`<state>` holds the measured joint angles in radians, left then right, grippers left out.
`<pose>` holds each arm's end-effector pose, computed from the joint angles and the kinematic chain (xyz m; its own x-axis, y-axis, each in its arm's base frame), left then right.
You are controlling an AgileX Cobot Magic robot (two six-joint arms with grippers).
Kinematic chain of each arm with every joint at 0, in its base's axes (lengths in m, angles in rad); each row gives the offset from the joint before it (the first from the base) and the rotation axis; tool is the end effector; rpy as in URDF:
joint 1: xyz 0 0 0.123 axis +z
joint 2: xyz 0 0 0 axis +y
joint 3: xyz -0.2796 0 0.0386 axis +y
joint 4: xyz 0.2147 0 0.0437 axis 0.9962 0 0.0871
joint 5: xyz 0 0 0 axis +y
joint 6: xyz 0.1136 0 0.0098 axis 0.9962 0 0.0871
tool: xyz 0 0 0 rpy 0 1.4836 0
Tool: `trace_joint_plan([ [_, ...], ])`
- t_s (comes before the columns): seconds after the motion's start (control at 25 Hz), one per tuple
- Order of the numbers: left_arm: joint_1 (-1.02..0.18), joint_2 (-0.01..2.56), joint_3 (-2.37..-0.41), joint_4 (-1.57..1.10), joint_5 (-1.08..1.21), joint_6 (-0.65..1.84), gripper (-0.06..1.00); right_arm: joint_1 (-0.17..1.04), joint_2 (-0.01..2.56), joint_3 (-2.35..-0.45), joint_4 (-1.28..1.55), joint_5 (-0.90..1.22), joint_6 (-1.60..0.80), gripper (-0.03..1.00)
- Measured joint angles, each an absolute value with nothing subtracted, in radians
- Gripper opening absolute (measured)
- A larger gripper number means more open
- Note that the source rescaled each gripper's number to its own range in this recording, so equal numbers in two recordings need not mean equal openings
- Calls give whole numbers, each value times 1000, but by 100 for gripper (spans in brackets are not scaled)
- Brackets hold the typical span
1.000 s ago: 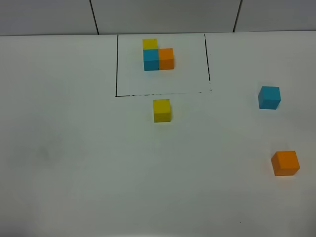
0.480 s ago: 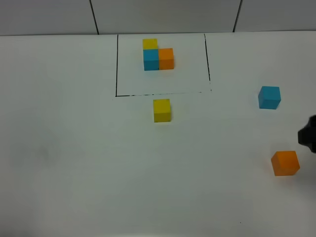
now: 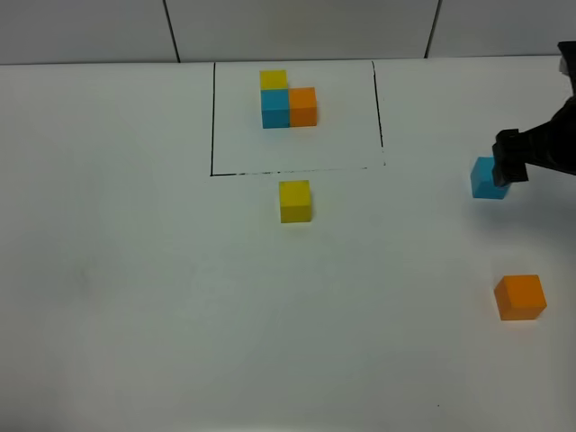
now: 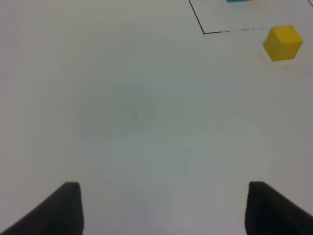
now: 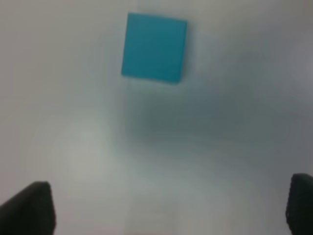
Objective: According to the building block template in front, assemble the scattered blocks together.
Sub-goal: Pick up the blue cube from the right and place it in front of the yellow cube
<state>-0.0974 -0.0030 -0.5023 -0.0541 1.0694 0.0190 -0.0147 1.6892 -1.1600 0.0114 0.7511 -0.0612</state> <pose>-0.0123 -0.0042 0.2506 -0.4573 0.0376 -0.8885 0.1359 0.9903 -0.0280 0.3207 -0.0038 0.2194 -0.9287 -0.0392 -0.3687 -0.0373 0.9992 -0.0123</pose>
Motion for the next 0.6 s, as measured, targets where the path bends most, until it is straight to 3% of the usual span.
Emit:
trace_joint_plan([
  [0.28, -97, -3, -502, -54, 1069, 19, 48, -15, 1888, -1296, 111, 745, -159, 91],
  [0.6, -97, -3, -502, -54, 1069, 19, 48, -15, 2006, -1318, 109, 657, -178, 91],
])
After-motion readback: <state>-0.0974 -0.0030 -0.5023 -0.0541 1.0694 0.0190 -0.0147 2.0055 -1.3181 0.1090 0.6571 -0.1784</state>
